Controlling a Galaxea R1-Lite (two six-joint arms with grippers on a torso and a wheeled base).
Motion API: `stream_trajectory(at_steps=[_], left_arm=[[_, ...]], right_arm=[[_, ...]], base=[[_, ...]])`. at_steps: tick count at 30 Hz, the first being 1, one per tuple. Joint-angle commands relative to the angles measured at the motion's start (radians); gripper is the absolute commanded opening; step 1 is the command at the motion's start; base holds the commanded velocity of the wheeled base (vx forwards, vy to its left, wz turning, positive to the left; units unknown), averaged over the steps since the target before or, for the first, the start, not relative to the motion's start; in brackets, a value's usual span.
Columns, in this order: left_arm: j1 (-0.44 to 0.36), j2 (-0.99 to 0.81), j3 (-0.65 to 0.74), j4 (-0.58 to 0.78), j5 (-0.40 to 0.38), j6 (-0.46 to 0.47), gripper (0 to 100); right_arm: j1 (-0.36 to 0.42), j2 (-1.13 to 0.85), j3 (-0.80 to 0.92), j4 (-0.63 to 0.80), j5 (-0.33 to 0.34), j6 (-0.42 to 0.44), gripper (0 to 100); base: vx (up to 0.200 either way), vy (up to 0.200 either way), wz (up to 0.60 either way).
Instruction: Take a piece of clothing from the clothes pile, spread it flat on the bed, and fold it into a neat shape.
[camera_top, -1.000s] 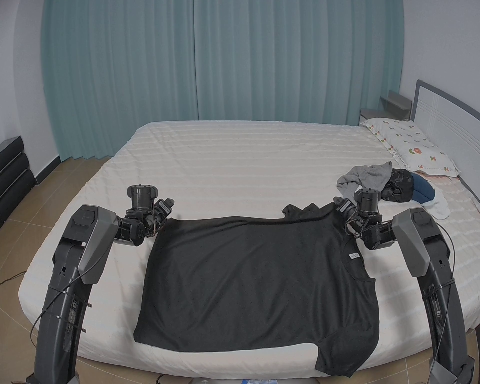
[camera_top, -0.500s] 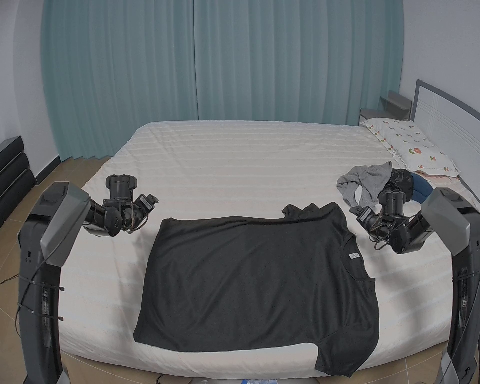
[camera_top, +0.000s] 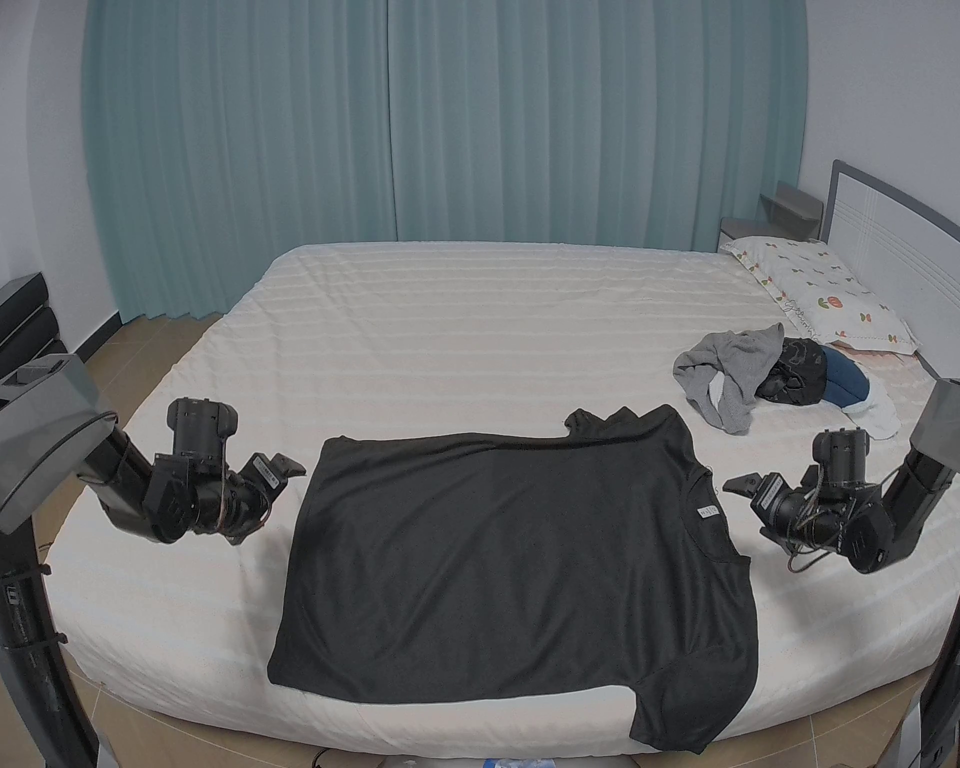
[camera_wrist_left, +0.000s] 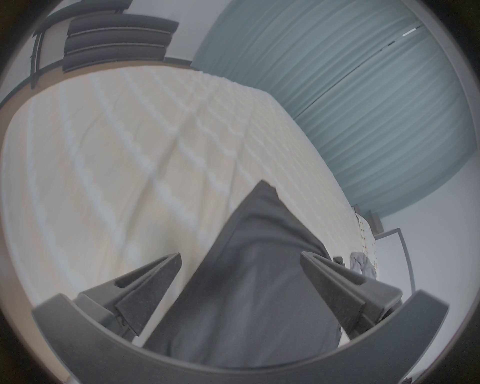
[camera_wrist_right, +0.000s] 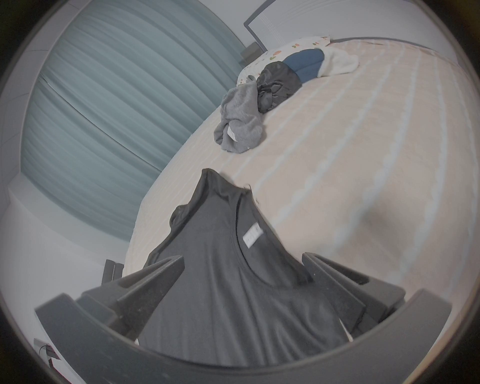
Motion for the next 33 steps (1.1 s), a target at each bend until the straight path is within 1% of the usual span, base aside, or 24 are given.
stream_trajectory(at_steps=[1, 2, 5, 6, 7, 11, 12, 14, 16, 23, 33], left_arm=[[-0.088, -0.177, 0.295, -0.156, -0.033, -0.105, 100], [-0.096, -0.169, 0.318, -0.185, -0.033, -0.120, 100], [-0.107, -0.161, 0.349, -0.224, -0.035, -0.126, 100], [-0.105, -0.161, 0.349, -0.225, -0.035, -0.128, 100], [-0.107, -0.160, 0.364, -0.231, -0.038, -0.128, 100], [-0.107, -0.154, 0.390, -0.235, -0.041, -0.126, 100], [-0.105, -0.149, 0.399, -0.235, -0.052, -0.125, 100], [-0.102, -0.138, 0.409, -0.235, -0.069, -0.120, 100], [-0.099, -0.123, 0.413, -0.235, -0.069, -0.118, 100], [-0.099, -0.074, 0.416, -0.233, -0.050, -0.115, 100], [-0.099, -0.065, 0.427, -0.231, -0.050, -0.108, 100]], right_arm=[[0.054, -0.119, 0.265, -0.117, 0.038, 0.058, 100], [0.054, -0.104, 0.287, -0.131, 0.044, 0.063, 100], [0.052, -0.072, 0.322, -0.172, 0.072, 0.061, 100], [0.052, -0.070, 0.323, -0.175, 0.073, 0.061, 100], [0.051, -0.050, 0.337, -0.214, 0.078, 0.060, 100], [0.061, -0.016, 0.348, -0.249, 0.073, 0.055, 100], [0.069, -0.006, 0.359, -0.267, 0.073, 0.054, 100], [0.074, -0.006, 0.376, -0.280, 0.073, 0.055, 100], [0.074, -0.007, 0.385, -0.295, 0.073, 0.055, 100], [0.074, -0.001, 0.405, -0.310, 0.076, 0.052, 100], [0.072, 0.007, 0.423, -0.309, 0.070, 0.034, 100]], base=[[-0.200, 0.000, 0.00], [-0.200, 0.000, 0.00], [-0.200, 0.000, 0.00], [-0.200, 0.000, 0.00], [-0.200, 0.000, 0.00], [-0.200, 0.000, 0.00], [-0.200, 0.000, 0.00], [0.000, 0.000, 0.00], [0.000, 0.000, 0.00], [0.000, 0.000, 0.00], [0.000, 0.000, 0.00]])
